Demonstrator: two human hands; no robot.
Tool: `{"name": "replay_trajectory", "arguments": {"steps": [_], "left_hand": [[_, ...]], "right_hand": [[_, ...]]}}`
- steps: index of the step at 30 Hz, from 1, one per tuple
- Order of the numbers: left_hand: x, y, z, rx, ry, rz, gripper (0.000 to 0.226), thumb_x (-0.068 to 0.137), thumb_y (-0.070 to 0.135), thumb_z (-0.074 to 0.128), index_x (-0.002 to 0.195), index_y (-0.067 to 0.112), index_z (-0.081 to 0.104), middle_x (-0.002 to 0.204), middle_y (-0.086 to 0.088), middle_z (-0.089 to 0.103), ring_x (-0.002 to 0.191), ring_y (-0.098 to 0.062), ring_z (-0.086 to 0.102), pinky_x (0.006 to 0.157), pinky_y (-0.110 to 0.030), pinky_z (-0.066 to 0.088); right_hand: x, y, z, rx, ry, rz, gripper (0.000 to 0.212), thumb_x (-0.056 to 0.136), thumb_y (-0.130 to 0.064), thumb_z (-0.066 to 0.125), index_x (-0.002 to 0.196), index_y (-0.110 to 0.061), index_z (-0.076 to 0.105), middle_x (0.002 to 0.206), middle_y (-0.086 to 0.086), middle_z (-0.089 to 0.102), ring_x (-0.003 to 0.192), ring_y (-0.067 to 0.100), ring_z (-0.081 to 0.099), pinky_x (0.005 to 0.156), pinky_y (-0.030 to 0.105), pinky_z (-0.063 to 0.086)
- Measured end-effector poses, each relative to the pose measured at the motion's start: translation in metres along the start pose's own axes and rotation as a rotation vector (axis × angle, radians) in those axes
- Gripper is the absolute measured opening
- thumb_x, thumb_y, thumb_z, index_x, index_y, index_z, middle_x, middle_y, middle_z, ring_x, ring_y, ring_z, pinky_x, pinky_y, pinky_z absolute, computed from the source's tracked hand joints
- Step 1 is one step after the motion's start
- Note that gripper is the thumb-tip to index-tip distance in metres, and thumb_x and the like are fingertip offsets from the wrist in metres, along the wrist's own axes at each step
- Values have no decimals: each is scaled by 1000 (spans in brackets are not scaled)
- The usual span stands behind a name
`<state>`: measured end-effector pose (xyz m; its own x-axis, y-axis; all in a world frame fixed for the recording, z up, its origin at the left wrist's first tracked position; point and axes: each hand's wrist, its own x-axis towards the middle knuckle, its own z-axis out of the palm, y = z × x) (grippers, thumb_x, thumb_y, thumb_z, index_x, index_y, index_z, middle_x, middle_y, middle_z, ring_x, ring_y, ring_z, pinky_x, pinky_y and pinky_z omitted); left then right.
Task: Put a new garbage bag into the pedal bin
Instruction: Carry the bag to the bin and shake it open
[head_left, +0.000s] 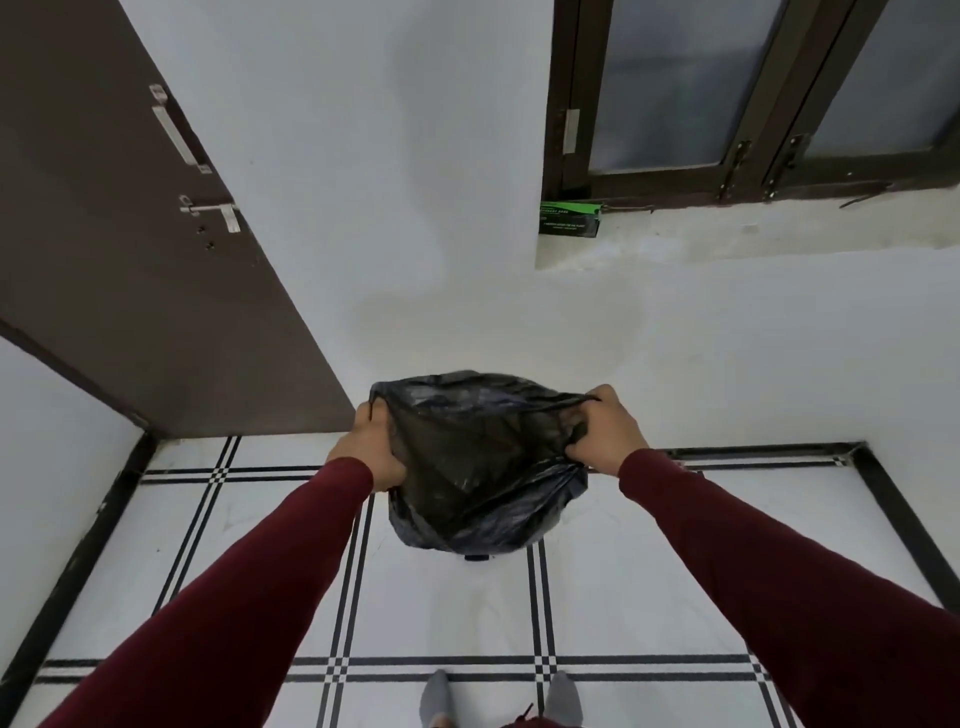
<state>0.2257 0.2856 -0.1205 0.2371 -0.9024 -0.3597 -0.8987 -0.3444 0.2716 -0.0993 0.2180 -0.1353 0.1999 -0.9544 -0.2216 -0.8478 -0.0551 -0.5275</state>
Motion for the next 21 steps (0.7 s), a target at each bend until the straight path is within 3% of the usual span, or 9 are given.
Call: {"name": "replay_trajectory", "arguments": {"steps": [4,7,12,15,17,21], "left_hand": [[3,-13,1,-97,23,-33,112,75,23,79,162,12,8,156,-10,23,114,-44,62,94,-42,54],[7,-24,2,-99,23,-7,105,75,17,78,158,10,15,154,-11,26,113,-43,61,93,-42,55],[22,-50,-1,-71,-33,23,102,73,10,76,157,10,18,153,-11,26,116,-44,61,96,-41,52],[38,-68,-5,-56,-70,49,104,72,9,77,158,11,18,155,-10,25,118,-43,60,98,-42,53],[50,-77,-8,-40,-92,58,106,72,10,77,159,11,16,158,-10,22,120,-42,59,98,-43,54],[65,-86,-8,-25,-138,86,106,71,10,76,159,11,16,156,-11,25,121,-42,59,99,-42,53]], "right_hand": [[3,-12,11,31,-6,12,29,68,-24,86,91,-21,69,111,-3,41,83,20,58,76,22,39],[9,-20,26,-12,5,-28,17,71,-20,81,83,-25,70,104,-3,48,86,22,61,75,24,40],[14,-46,54,-120,23,-13,30,77,-16,70,104,-29,70,105,-2,60,98,27,62,83,34,51],[20,-62,74,-129,21,41,32,74,-8,67,98,-28,64,100,-2,60,101,28,62,80,32,49],[23,-70,85,-118,23,77,34,72,-2,64,93,-27,59,94,-3,59,99,28,62,78,32,49],[27,-80,103,-93,-2,101,38,72,0,65,101,-23,57,111,1,48,86,28,61,78,34,53]]}}
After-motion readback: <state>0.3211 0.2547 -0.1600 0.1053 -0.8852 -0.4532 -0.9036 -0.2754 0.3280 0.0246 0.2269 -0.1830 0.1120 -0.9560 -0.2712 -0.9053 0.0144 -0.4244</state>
